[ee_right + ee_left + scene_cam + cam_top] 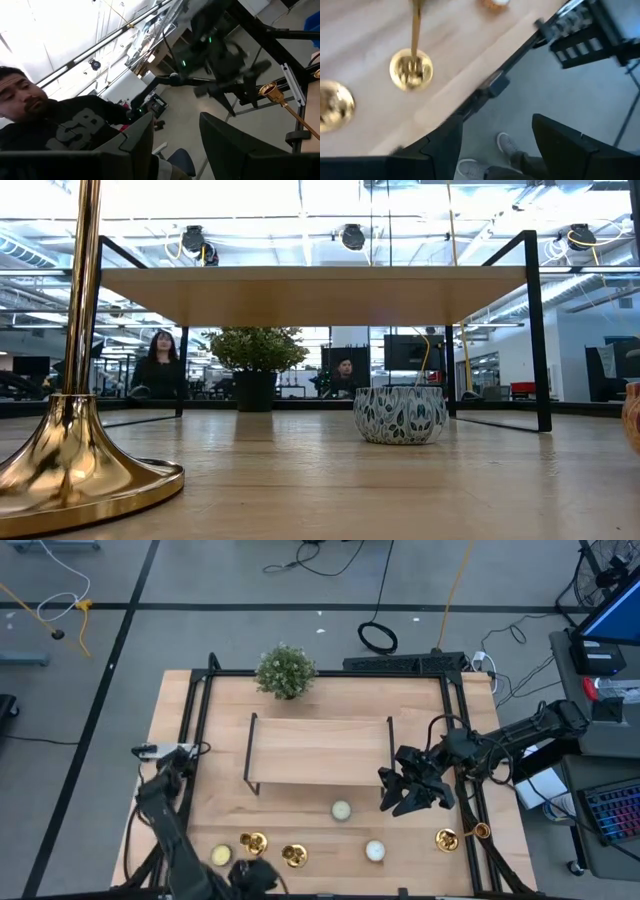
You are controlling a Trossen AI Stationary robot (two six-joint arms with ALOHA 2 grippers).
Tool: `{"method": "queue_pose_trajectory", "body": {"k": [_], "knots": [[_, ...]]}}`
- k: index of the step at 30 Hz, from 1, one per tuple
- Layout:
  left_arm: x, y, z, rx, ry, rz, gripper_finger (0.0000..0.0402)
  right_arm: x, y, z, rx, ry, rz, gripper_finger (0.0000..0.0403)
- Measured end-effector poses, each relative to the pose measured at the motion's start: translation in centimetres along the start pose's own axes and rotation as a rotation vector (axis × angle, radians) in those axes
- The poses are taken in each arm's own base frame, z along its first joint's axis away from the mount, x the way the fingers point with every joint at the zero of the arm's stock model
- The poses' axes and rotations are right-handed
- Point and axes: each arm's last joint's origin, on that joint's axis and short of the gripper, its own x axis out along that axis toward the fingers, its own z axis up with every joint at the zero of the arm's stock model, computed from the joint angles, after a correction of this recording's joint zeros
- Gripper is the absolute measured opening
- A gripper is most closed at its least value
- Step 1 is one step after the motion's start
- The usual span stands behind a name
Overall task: Stock candles and holders on shelf
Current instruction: Put the middle gold candle holder on the shelf
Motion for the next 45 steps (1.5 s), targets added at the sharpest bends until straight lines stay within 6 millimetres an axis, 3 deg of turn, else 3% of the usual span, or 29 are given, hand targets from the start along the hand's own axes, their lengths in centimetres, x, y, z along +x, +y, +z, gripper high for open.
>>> {"method": "queue_pose_trajectory", "body": {"k": [4,9,19,45], "knots": [[3.0,0.5,-2.3,-0.031,-0.014,0.072,0.0242,-0.1,-0.2,0.2,-0.001,-0.007,-0.011,0.0155],[4.8,1.3,-2.3,-0.008,-0.101,0.152,0.0216,-0.4,-0.5,0.6,0.027,-0.023,-0.028,0.0155],[5.5,2.4,0.0,0.067,-0.273,0.282,0.0180,-0.5,-0.9,0.6,0.063,-0.013,-0.058,0.0155],[7.1,2.5,3.5,0.095,-0.281,0.366,0.0178,-0.5,-0.9,0.5,0.056,-0.011,-0.061,0.0155]]}}
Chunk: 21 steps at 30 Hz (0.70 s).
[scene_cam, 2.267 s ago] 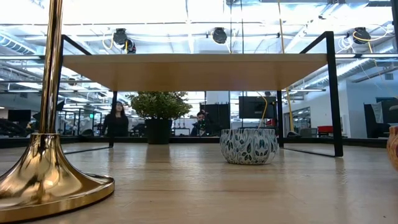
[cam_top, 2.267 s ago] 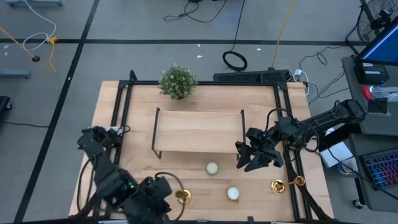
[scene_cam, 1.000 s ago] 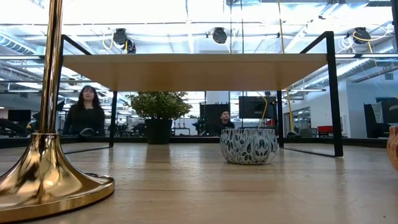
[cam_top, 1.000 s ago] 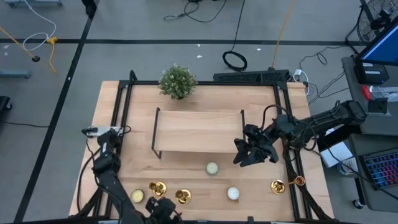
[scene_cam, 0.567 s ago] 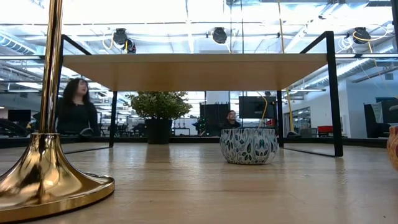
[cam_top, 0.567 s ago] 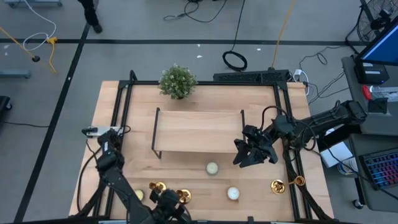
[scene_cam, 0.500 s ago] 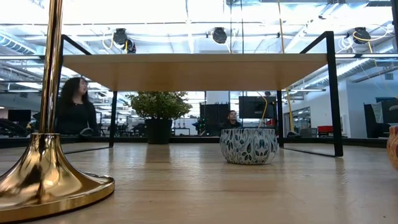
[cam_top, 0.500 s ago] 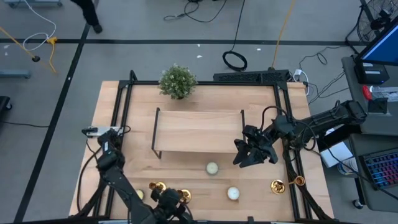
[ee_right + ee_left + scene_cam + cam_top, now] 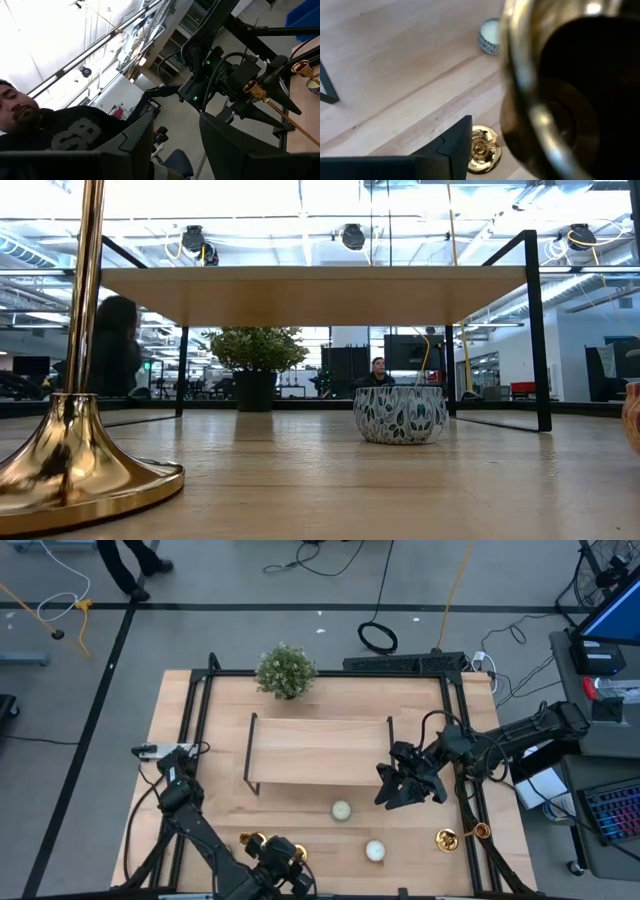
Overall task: Stock candles and holders on shelf
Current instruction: Put the middle gold candle holder on the shelf
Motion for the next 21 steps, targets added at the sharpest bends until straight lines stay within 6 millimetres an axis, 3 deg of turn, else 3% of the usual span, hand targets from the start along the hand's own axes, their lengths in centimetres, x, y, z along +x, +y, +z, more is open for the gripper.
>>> {"method": "queue_pose_trajectory", "body": {"k": [4,11,18,21], "knots": [[0.1,0.0,0.1,-0.005,0.006,0.005,0.0145,0.0,0.0,0.0,-0.004,0.000,0.000,0.0155],[0.0,0.0,0.0,0.004,0.016,0.007,0.0020,0.0,0.0,0.0,-0.019,0.001,0.001,0.0155],[-0.4,-0.1,0.1,-0.067,0.027,-0.019,0.0025,0.0,0.0,0.0,-0.026,0.001,0.000,0.0155],[-1.8,0.2,1.2,-0.095,0.040,-0.069,0.0015,0.0,0.0,0.0,-0.033,0.001,0.000,0.0155]]}}
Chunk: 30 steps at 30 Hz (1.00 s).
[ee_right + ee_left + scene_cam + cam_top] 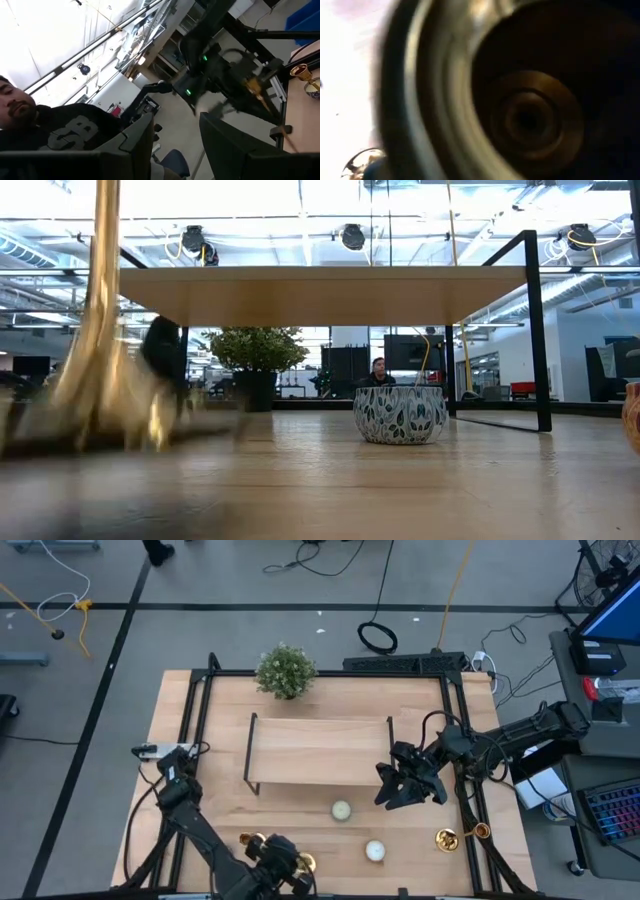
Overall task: Stock candles and holders on shelf
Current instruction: Put the middle gold candle holder on the shelf
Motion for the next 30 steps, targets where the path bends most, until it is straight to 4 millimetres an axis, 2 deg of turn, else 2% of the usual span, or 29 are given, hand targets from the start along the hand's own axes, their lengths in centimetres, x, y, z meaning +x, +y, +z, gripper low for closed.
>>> {"method": "queue_pose_trajectory", "body": {"k": [5,10,17,22,30], "knots": [[-3.7,0.7,3.5,-0.014,-0.041,-0.118,0.0017,0.0,0.0,0.0,-0.016,-0.001,0.000,0.0155],[-6.9,1.6,9.1,0.014,-0.114,-0.243,0.0016,0.0,-0.1,0.1,-0.054,-0.043,-0.029,0.0155],[-8.5,1.2,17.3,0.129,-0.168,-0.477,0.0016,0.0,-0.1,0.3,-0.083,-0.079,-0.049,0.0155],[-8.2,0.4,22.0,0.176,-0.181,-0.684,0.0017,0.0,-0.1,0.3,-0.131,-0.092,-0.062,0.0155],[-4.6,0.2,25.2,0.242,-0.031,-0.780,0.0016,0.0,0.1,0.5,-0.162,-0.107,-0.039,0.0155]]}}
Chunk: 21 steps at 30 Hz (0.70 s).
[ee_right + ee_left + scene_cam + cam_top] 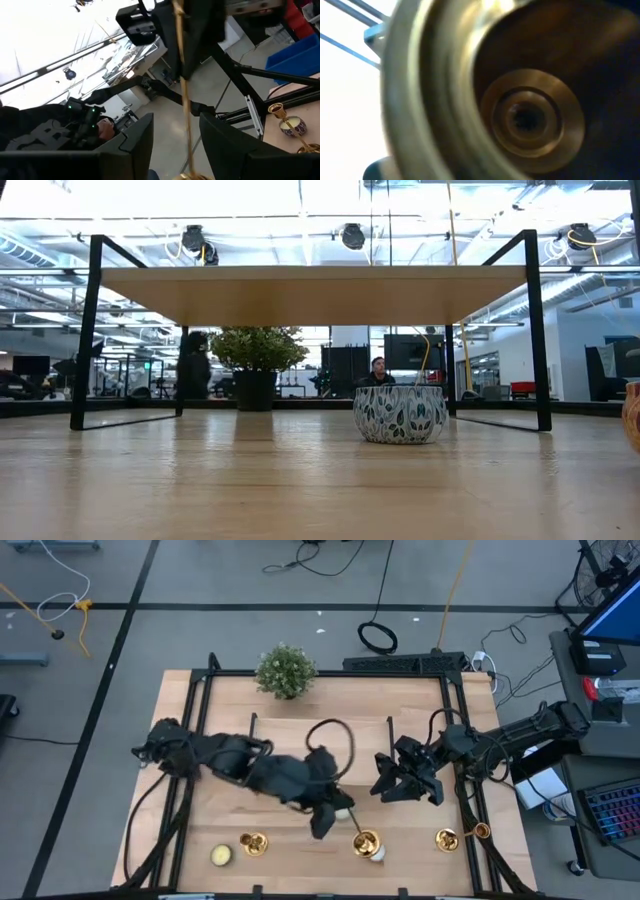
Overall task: Stock candles and holders on shelf
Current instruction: Put the middle gold candle holder on the shelf
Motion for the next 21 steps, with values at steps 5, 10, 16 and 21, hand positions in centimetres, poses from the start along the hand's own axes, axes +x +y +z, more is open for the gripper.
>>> {"method": "queue_pose_trajectory", "body": {"k": [5,10,16,21], "knots": [[0.9,1.7,2.0,-0.001,0.004,-0.055,0.0016,0.0,0.0,-0.1,0.005,0.011,-0.001,0.0155],[1.0,2.9,3.5,0.005,-0.005,-0.100,0.0016,0.0,-0.3,-0.3,0.019,0.042,-0.018,0.0155],[1.1,3.6,4.3,0.001,0.002,-0.126,0.0016,0.0,-0.2,-0.3,0.016,0.041,-0.010,0.0155],[2.0,3.6,4.2,0.002,0.011,-0.157,0.0016,0.0,-0.2,-0.2,0.007,0.018,-0.024,0.0155]]}}
